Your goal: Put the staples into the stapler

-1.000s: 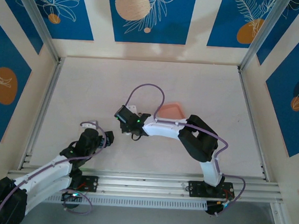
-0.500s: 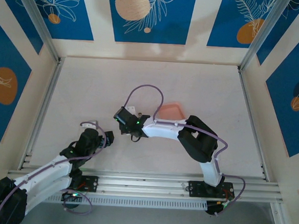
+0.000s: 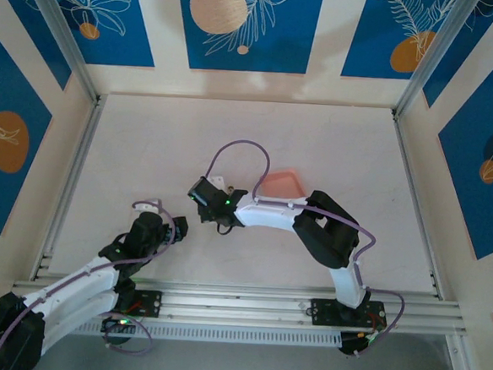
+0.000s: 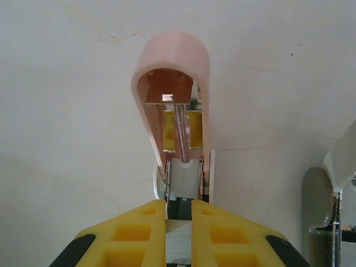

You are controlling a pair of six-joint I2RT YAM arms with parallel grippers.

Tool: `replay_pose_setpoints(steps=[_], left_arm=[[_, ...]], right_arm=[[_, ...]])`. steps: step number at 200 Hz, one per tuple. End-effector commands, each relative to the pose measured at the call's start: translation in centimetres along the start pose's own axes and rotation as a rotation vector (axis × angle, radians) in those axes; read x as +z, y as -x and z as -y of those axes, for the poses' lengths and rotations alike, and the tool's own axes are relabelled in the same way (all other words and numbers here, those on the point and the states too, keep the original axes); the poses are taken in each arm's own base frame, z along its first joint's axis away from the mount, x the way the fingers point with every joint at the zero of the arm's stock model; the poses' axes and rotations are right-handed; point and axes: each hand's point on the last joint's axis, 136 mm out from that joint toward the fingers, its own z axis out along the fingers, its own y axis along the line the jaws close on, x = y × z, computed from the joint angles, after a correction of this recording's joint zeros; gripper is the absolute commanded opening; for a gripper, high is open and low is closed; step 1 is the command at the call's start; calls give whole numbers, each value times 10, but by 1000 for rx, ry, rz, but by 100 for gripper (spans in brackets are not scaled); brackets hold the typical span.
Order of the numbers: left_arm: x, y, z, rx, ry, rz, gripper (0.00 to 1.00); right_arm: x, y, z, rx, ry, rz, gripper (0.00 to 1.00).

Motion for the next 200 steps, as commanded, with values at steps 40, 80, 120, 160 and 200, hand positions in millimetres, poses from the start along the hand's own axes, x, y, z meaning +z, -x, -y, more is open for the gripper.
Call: replay_pose_setpoints(steps=[40, 80, 120, 160, 200], left_arm=[[0, 9, 5, -6, -16, 23, 92], [0, 8, 5, -1, -12, 16, 92], [0, 9, 5, -8, -15, 16, 92], [0, 6, 5, -6, -11, 4, 91], [1, 7, 6, 2, -9, -2, 91]], right_arm=[[-1, 2, 9, 14, -28, 3, 14], [-10, 12, 2, -12, -8, 43, 15], [-17, 16, -3, -59, -1, 78, 14], [-21, 18, -4, -74, 6, 112, 15], [-19, 18, -3, -81, 7, 118, 15]])
